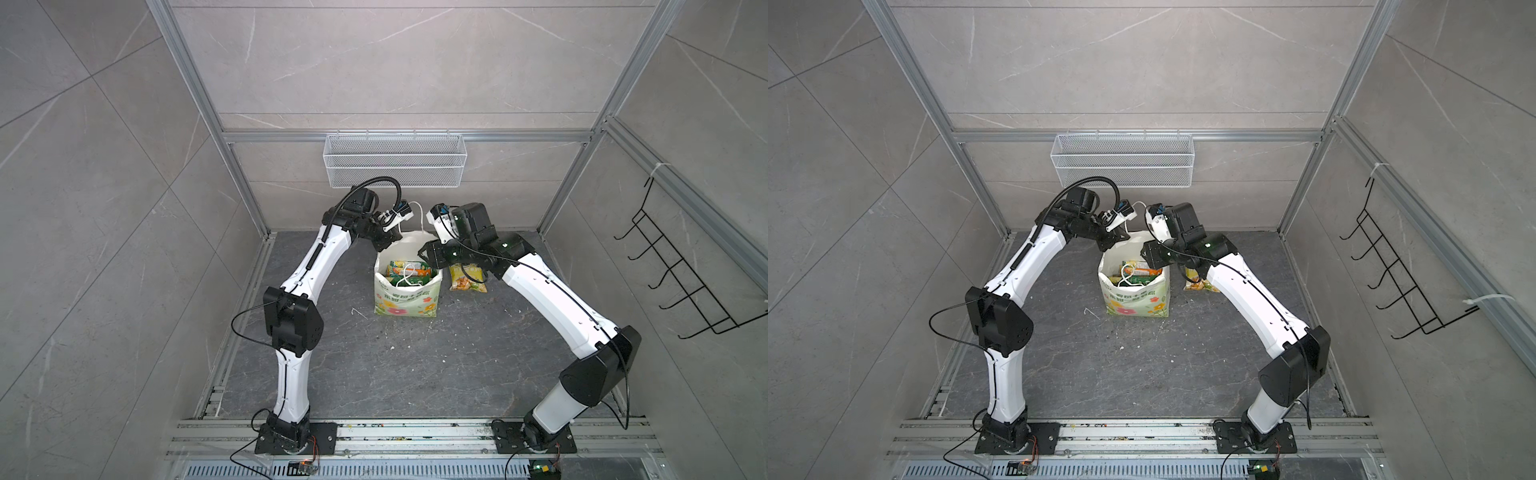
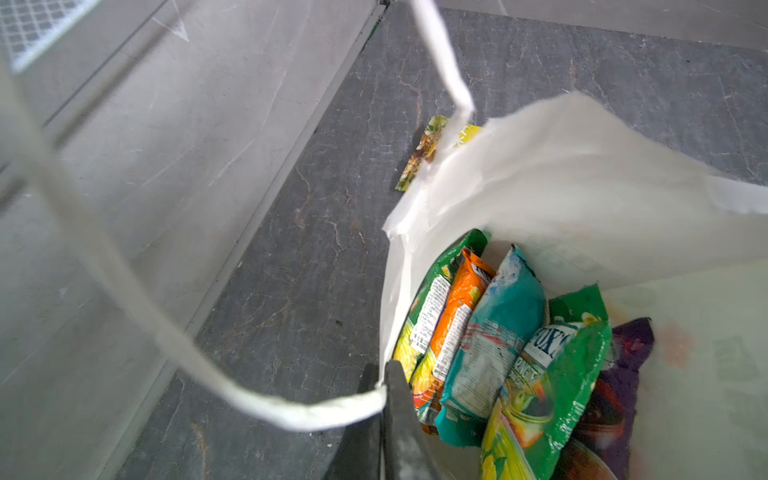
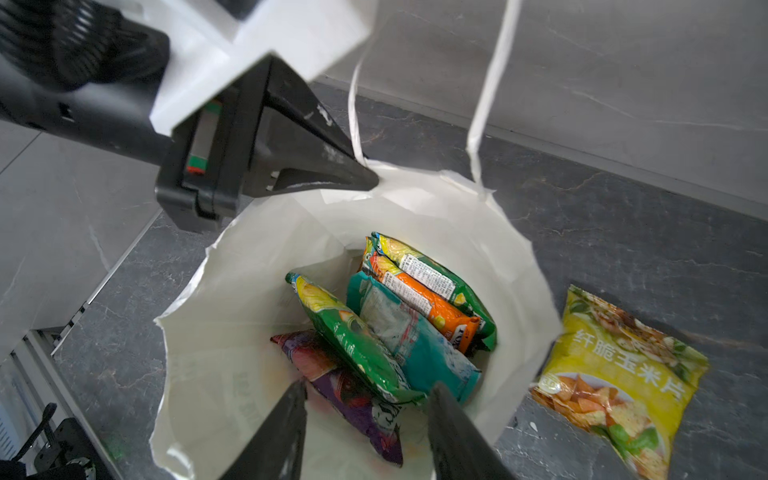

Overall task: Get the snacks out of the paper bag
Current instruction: 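Grasp the paper bag rim with the left gripper while the right moves over it, then lower the right gripper into the paper bag and pinch the green snack bag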

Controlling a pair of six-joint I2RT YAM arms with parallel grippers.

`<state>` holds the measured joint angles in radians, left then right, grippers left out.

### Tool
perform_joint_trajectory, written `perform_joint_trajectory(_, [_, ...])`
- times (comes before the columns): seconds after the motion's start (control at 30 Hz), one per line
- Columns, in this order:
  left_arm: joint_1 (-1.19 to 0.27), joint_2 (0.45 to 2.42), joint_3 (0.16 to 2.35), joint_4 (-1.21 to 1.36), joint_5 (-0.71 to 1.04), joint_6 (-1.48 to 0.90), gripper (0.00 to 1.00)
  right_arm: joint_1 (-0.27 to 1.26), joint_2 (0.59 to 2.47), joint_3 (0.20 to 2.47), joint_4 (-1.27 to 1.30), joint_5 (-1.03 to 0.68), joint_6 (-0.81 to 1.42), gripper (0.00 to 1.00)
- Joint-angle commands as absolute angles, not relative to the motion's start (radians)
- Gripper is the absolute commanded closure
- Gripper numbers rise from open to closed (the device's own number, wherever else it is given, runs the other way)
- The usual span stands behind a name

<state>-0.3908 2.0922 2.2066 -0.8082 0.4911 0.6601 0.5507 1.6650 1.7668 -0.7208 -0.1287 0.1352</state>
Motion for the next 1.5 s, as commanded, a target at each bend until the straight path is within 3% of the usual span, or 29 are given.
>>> perform_joint_trajectory(0.0, [-0.361,2.124,2.337,-0.746,0.476,0.62,1.0,0.549,1.684,1.784,-0.704,-0.071,0.174,0.51])
perform_joint_trajectory(0.33, [-0.357,2.127,2.433,-0.747,0.384,0.589,1.0,0.548,1.789,1.917,-0.723,-0.189,0.184,0.52])
perform_joint_trajectory(0.83, [-0.422,1.662,1.796,-0.485,0.378,0.536,1.0,0.549,1.821,1.878,-0.751,-0.105,0.174,0.68])
perform_joint_trajectory(1.13, [-0.508,1.453,1.42,-0.29,0.366,0.533,1.0,0.583,1.697,1.705,-0.689,-0.126,0.168,0.69])
perform_joint_trajectory(1.27, [-0.517,1.406,1.349,-0.296,0.355,0.497,1.0,0.606,1.585,1.575,-0.618,-0.141,0.153,0.69])
perform_joint_trajectory(1.47, [-0.524,1.361,1.277,-0.284,0.341,0.47,1.0,0.625,1.41,1.39,-0.495,-0.302,0.046,0.66])
